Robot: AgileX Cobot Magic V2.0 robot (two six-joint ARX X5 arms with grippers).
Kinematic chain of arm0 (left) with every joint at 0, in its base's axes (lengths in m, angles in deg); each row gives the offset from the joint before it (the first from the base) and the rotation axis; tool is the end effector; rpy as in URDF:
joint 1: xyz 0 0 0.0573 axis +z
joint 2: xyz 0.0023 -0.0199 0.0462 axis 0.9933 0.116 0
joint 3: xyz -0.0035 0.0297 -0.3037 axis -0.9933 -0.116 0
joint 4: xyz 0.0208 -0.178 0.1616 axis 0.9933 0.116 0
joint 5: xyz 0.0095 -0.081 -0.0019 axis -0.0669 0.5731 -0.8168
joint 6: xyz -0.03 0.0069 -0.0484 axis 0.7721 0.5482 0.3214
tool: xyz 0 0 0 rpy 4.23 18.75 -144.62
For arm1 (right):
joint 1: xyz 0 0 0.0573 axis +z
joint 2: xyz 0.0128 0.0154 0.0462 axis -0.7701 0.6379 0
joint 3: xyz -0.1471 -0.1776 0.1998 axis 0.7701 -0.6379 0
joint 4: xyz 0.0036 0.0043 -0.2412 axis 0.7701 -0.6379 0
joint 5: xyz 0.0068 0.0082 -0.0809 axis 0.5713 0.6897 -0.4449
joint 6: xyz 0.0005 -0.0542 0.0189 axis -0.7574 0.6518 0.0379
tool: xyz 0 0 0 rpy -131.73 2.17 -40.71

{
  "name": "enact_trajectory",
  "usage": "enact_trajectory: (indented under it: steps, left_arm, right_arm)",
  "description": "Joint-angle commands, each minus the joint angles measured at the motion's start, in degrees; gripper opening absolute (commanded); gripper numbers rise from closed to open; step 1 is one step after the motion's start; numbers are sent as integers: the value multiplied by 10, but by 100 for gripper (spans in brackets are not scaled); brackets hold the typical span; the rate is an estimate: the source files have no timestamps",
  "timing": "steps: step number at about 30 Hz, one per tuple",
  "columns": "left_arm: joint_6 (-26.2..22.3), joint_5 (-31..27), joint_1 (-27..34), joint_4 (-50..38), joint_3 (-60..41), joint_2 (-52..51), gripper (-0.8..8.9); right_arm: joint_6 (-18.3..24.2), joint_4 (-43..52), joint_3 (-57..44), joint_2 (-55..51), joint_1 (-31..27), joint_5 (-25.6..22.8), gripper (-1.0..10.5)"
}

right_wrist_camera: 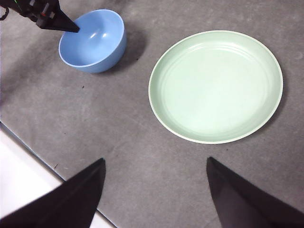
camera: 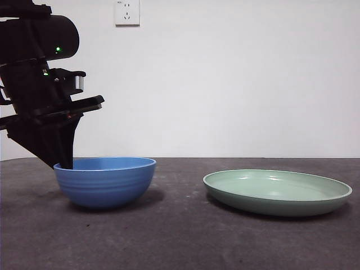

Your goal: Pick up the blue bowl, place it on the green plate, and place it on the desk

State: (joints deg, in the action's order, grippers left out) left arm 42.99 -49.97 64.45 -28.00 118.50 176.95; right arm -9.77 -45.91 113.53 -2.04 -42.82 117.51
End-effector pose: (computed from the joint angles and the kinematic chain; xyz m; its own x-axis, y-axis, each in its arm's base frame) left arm 0.2896 -0.1031 0.2468 0.3524 -0.2343 -0.9060 0.2345 0.9594 -0.1569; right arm 0.0619 0.0258 0.3327 0.5231 0.5726 -0.6313 -0.5200 0.8013 0.2958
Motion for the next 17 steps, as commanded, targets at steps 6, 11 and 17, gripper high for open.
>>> enact_trajectory:
  steps: [6, 11, 17]
  left_arm:
    - [12, -2, -3, -5, 12, 12, 10]
    - [16, 11, -3, -14, 14, 5, 10]
    - [32, 31, -20, -8, 46, -25, 10]
  right_arm:
    - [-6, 6, 11, 3, 2, 0, 340]
    - [-6, 6, 11, 3, 2, 0, 340]
    - [-10, 7, 11, 3, 2, 0, 340]
